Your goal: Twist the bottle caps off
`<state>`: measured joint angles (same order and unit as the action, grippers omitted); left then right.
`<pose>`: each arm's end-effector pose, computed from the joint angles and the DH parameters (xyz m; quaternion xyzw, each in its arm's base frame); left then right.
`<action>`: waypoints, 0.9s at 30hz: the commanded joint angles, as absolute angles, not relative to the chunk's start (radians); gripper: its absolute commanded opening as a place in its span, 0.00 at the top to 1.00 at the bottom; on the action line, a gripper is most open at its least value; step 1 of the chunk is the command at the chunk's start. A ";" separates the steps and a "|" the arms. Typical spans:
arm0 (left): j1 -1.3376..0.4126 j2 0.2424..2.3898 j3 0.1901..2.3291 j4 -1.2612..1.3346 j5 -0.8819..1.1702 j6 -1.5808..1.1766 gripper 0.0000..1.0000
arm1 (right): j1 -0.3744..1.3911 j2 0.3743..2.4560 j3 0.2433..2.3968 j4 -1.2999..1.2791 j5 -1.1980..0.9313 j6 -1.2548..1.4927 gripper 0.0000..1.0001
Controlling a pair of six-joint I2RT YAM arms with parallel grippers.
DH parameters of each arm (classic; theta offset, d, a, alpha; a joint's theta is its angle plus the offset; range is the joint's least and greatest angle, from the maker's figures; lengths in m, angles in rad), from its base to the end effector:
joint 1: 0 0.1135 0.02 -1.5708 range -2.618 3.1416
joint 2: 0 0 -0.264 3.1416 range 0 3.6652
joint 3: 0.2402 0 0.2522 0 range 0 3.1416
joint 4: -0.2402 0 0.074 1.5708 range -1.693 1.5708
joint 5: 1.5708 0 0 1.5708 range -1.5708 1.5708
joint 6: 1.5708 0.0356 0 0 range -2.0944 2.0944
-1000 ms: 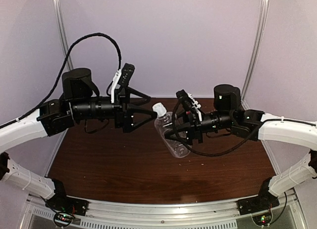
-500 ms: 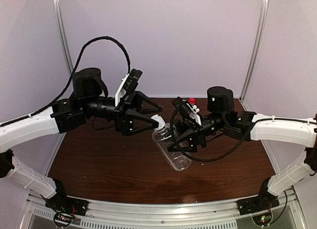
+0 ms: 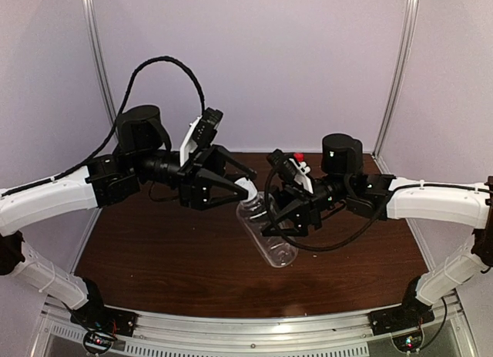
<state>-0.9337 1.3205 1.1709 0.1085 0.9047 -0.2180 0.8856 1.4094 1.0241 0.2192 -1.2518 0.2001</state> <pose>0.1570 -0.2592 0.3881 0.5108 0.5018 -0.6036 0.3506 0.1707 0.2623 0.3235 -0.5643 0.4555 0.6533 0.2173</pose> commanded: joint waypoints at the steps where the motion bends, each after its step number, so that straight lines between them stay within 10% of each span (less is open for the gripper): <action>1: -0.927 1.337 1.173 0.166 0.946 -0.232 0.52 | 0.881 1.414 1.057 0.262 -1.272 0.214 0.48; 13: -0.926 1.320 1.150 0.155 0.874 -0.270 0.78 | 0.878 1.390 1.081 0.136 -1.099 0.143 0.51; 27: -0.996 1.312 1.172 0.028 0.143 -0.599 0.79 | 0.875 1.356 1.108 0.032 -0.558 0.093 0.52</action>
